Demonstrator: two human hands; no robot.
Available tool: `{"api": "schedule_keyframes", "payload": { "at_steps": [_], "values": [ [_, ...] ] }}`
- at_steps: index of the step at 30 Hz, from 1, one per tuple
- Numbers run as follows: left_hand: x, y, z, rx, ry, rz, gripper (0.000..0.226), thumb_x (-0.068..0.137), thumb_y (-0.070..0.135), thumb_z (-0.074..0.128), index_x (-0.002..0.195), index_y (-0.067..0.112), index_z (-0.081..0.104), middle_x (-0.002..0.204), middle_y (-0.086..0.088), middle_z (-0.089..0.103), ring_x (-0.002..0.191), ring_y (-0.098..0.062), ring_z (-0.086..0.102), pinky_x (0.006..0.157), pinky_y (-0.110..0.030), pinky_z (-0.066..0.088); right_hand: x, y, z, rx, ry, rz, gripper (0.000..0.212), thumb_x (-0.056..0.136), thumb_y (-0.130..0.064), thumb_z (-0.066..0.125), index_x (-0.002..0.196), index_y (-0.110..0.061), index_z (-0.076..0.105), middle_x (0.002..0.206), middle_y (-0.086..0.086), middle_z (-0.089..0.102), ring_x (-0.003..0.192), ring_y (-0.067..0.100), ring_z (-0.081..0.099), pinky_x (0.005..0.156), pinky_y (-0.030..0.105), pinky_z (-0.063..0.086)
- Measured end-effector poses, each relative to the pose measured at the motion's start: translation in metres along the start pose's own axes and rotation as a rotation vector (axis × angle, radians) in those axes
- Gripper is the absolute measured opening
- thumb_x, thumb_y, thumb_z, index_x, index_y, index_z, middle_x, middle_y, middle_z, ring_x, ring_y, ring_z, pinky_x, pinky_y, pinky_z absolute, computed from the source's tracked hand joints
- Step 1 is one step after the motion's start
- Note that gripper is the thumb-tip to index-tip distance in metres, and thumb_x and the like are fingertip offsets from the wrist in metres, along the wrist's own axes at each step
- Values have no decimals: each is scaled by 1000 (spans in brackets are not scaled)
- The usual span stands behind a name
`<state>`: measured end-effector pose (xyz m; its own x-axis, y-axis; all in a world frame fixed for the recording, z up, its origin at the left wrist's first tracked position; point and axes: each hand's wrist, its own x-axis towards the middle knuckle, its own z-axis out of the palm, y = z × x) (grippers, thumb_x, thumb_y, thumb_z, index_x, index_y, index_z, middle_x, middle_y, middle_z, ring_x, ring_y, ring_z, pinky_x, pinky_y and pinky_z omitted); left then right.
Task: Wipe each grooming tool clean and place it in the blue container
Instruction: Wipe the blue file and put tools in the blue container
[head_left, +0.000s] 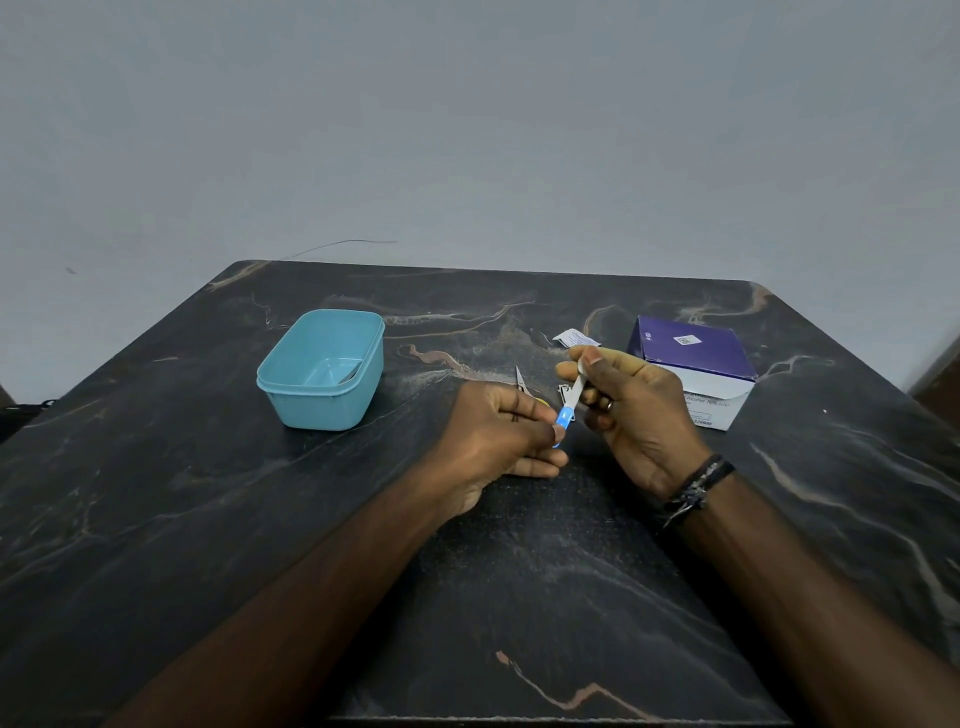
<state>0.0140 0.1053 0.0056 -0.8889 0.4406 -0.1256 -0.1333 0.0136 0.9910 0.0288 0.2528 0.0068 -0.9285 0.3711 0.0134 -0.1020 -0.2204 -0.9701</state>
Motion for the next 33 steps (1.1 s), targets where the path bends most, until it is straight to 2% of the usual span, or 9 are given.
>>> {"api": "schedule_keyframes", "payload": {
  "at_steps": [7, 12, 14, 20, 22, 24, 27, 30, 33],
  "values": [
    [0, 0, -1, 25, -8, 18, 11, 82, -8, 69, 91, -6, 63, 73, -15, 68, 56, -20, 69, 59, -33, 61, -1, -4, -3, 2, 31, -47, 16, 96, -15, 57, 93, -5, 69, 80, 3, 76, 52, 4, 43, 44, 14, 35],
    [0, -1, -1, 46, -5, 22, 11, 82, -8, 68, 91, -6, 63, 74, -17, 67, 57, -21, 68, 60, -34, 61, 0, 0, -3, -32, 35, -40, 18, 95, -14, 58, 95, 1, 69, 81, 7, 75, 54, 9, 39, 41, 14, 34],
    [0, -1, -2, 57, -2, 25, 10, 83, -8, 68, 92, -6, 63, 75, -19, 67, 57, -21, 69, 60, -34, 61, 0, 3, -2, -38, 30, -31, 17, 95, -15, 59, 92, -2, 69, 80, 7, 75, 54, 9, 39, 41, 14, 33],
    [1, -1, 0, 46, 2, 44, 11, 83, -7, 68, 93, -5, 64, 78, -19, 67, 58, -21, 68, 61, -34, 61, 0, -1, -2, 0, 66, -37, 20, 96, -16, 57, 91, 0, 68, 78, 6, 75, 49, 4, 42, 40, 14, 34],
    [1, -1, 0, 55, -5, 44, 9, 83, -7, 68, 90, -2, 64, 77, -18, 67, 59, -21, 69, 61, -34, 61, 0, -2, -3, 8, 92, -41, 20, 96, -17, 57, 86, -4, 68, 82, 7, 75, 51, 5, 41, 41, 15, 35],
    [0, -2, -1, 65, -7, 40, 9, 83, -7, 68, 88, 0, 64, 76, -17, 67, 60, -21, 69, 61, -34, 61, 1, -3, -5, -4, 118, -52, 19, 96, -19, 58, 90, -4, 69, 87, 9, 75, 53, 6, 42, 42, 15, 35],
    [1, -1, -2, 54, 26, 41, 9, 85, -6, 66, 93, -3, 64, 84, -21, 68, 61, -22, 69, 60, -33, 61, 3, -4, -8, -27, 125, -79, 23, 95, -20, 59, 100, 1, 68, 91, 10, 75, 54, 6, 42, 43, 15, 34],
    [3, 1, -3, 32, 95, 59, 10, 87, -6, 64, 97, -5, 64, 92, -25, 70, 62, -21, 70, 62, -33, 62, 3, -2, -8, -90, 95, -106, 18, 95, -20, 60, 93, -6, 71, 91, 10, 76, 54, 7, 41, 43, 15, 34],
    [4, 4, -6, -18, 178, 98, 9, 88, -7, 60, 95, -2, 64, 83, -21, 70, 60, -17, 69, 61, -30, 61, 4, -1, -9, -167, 81, -141, 15, 93, -19, 63, 86, -9, 72, 82, 10, 74, 50, 6, 42, 42, 15, 34]
  ]
}}
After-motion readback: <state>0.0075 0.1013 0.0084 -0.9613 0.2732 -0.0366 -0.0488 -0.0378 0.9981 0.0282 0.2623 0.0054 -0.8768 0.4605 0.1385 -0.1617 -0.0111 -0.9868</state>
